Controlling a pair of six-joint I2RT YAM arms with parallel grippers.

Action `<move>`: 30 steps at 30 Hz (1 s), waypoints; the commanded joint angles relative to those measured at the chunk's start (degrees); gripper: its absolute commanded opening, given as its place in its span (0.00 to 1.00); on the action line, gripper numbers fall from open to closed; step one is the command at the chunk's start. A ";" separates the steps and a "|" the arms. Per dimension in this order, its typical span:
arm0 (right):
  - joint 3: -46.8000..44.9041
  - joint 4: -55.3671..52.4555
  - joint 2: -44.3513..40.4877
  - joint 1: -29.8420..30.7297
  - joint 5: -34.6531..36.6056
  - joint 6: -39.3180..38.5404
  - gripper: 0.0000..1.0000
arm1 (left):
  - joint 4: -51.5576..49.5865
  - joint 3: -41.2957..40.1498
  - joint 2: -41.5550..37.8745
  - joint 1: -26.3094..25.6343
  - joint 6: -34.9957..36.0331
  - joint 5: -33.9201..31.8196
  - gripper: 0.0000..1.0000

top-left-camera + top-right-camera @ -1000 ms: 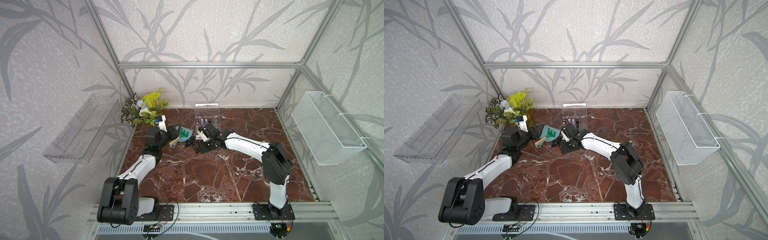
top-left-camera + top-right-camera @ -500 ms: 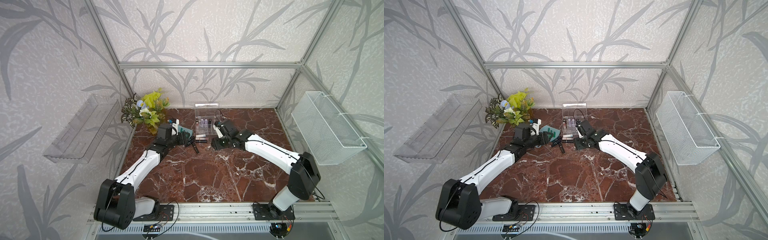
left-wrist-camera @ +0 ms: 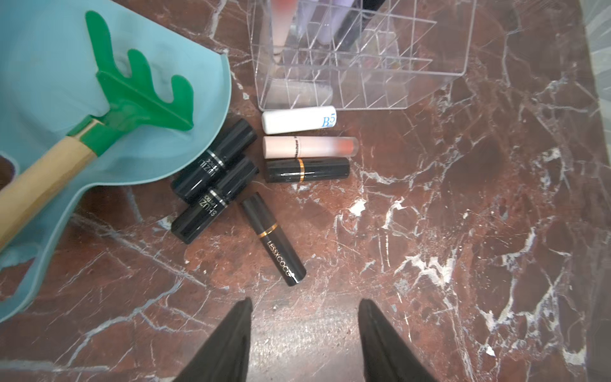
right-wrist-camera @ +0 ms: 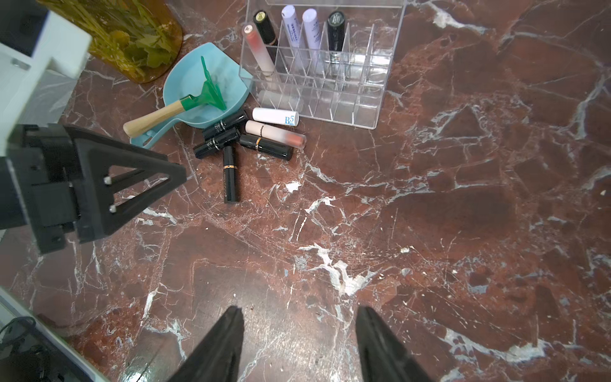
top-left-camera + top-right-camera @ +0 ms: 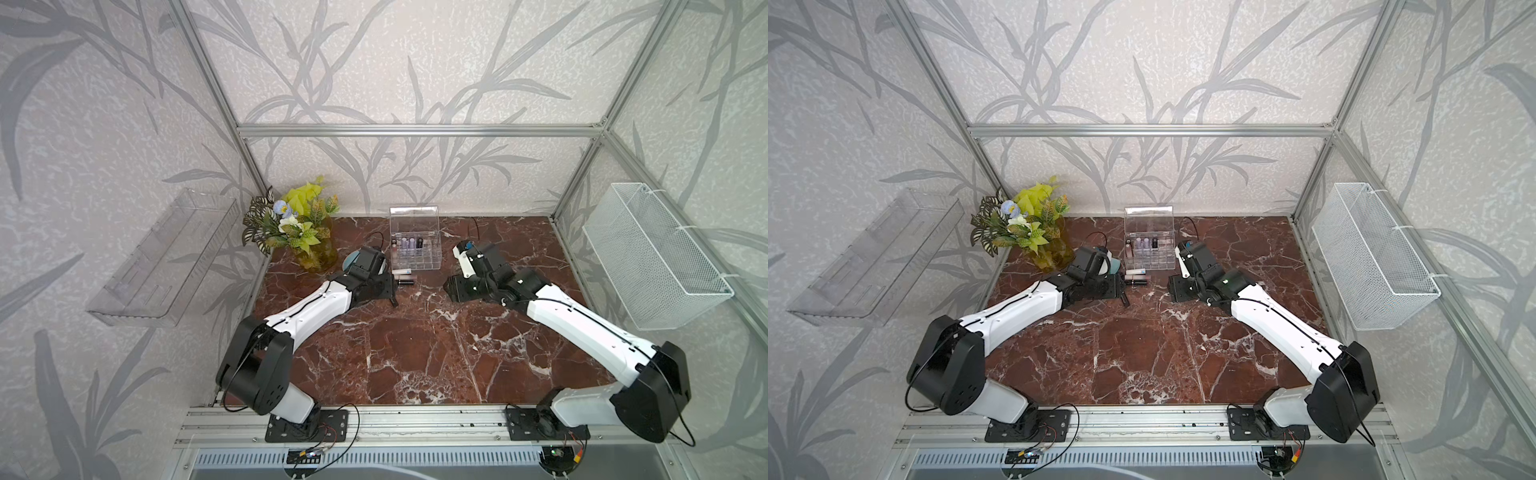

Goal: Arrange the lipsticks in the organizer
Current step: Pick up the lipstick at the center of the board.

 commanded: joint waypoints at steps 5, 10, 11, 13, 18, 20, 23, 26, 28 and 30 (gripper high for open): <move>-2.67 0.79 -2.81 -1.21 -1.79 0.45 0.58 | -4.75 3.55 6.41 -0.86 -0.53 -3.29 0.53; -3.72 1.25 -3.49 -1.82 -2.49 0.31 0.59 | -4.61 4.71 10.61 -1.68 -0.94 -2.89 0.50; -3.91 1.29 -3.60 -2.00 -2.58 0.31 0.59 | -4.62 4.88 11.35 -1.95 -0.99 -2.96 0.50; -4.30 1.56 -3.78 -2.43 -3.02 0.31 0.58 | -4.73 5.26 12.32 -2.26 -1.05 -3.11 0.49; -4.37 1.95 -3.69 -2.81 -3.57 0.32 0.58 | -5.39 6.95 14.67 -2.39 -1.07 -4.01 0.48; -4.26 2.01 -3.45 -2.91 -3.73 0.37 0.59 | -5.93 8.05 15.87 -2.56 -0.97 -4.17 0.48; -4.21 1.93 -3.49 -2.96 -3.92 0.40 0.59 | -6.85 9.53 17.70 -2.78 -0.98 -4.22 0.48; -4.41 1.76 -4.03 -3.05 -3.74 0.30 0.58 | -7.02 9.78 18.92 -2.95 -0.84 -3.91 0.47; -4.80 1.82 -4.37 -3.17 -3.73 0.37 0.58 | -6.89 9.51 19.40 -2.97 -0.83 -4.07 0.47; -5.28 2.02 -4.56 -3.30 -3.97 0.47 0.59 | -7.06 9.26 19.79 -3.01 -0.81 -4.43 0.47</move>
